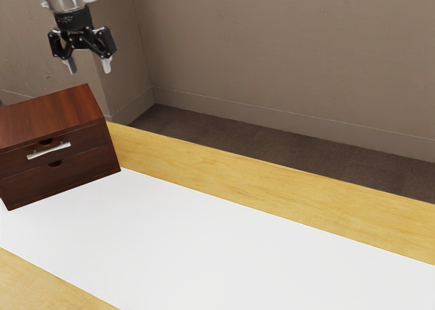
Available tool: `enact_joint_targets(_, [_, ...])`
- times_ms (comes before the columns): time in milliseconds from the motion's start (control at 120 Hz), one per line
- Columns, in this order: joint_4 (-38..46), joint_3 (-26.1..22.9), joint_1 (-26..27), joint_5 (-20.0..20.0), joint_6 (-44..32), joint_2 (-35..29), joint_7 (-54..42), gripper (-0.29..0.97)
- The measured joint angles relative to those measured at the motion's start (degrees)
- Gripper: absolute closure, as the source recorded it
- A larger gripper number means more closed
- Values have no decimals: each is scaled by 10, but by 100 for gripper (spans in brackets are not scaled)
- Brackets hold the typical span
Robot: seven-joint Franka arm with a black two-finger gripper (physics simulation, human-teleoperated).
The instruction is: Pull the drawer handle with one arm to open the drawer
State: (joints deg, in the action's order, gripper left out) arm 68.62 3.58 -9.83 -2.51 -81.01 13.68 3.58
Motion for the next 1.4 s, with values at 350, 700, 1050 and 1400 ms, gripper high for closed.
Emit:
enact_joint_targets(350, [-23, -19, 21, 1, -7, -57, -30, 0])
enact_joint_targets(700, [95, -24, 36, 23, -147, 37, -115, 0])
enact_joint_targets(1050, [132, -20, 38, 28, -196, 51, -243, 0])
enact_joint_targets(1400, [379, 14, 38, 31, -275, -109, -360, 0])
